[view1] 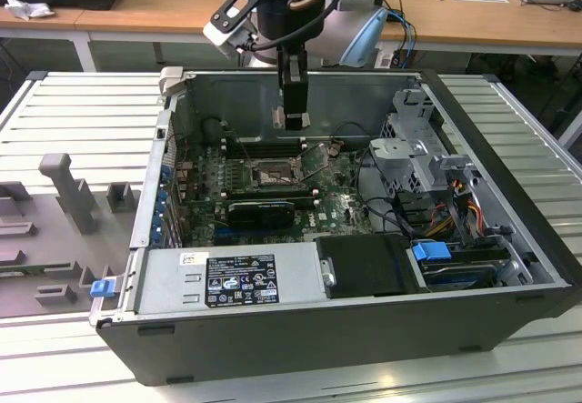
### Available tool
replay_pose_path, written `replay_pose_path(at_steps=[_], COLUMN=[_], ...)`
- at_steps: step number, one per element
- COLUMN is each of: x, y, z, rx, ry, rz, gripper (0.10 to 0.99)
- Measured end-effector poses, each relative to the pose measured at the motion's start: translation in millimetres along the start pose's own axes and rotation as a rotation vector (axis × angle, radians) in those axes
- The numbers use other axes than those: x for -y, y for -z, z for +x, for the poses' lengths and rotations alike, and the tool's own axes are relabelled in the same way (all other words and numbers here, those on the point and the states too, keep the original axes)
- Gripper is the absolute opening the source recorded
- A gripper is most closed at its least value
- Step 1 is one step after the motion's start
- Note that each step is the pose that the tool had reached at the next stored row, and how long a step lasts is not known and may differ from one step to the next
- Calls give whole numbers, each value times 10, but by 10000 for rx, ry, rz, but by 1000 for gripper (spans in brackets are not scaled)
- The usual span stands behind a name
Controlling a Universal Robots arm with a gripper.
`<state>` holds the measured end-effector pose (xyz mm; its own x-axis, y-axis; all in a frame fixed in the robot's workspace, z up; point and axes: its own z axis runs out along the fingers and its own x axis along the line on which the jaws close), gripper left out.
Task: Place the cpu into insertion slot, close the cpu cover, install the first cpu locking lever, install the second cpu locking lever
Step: 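Place the cpu into insertion slot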
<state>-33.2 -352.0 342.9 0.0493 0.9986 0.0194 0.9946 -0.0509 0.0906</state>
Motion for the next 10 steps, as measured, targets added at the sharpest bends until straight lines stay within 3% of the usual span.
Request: replay_pose_path(at_steps=[10], x=[6], y=[-59], z=[-1], rx=[0], ry=[0], rz=[-4], gripper=[525])
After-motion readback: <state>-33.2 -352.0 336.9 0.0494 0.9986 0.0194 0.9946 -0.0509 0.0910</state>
